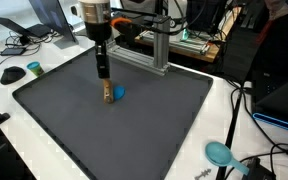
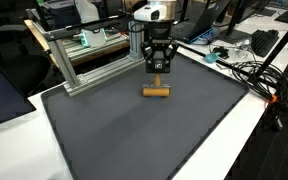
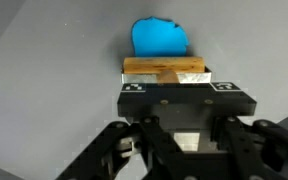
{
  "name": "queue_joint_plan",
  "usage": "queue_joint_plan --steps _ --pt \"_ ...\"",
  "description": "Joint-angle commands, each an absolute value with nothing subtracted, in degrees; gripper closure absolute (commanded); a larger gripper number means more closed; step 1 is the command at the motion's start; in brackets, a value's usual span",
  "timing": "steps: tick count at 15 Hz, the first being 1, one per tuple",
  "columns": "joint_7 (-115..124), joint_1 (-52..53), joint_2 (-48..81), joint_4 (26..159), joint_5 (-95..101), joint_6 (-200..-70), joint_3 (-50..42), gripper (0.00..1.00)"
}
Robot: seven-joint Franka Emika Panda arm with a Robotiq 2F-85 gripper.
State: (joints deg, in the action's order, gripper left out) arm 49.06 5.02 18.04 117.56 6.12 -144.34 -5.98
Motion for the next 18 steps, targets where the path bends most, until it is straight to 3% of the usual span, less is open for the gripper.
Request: queue_joint_plan --steps 1,18 --pt "48.68 4.78 24.23 116.33 8.54 -147.30 -7.56 0.78" --pt "25.31 2.08 14.39 118.32 -1.24 -138.02 -4.83 0.78"
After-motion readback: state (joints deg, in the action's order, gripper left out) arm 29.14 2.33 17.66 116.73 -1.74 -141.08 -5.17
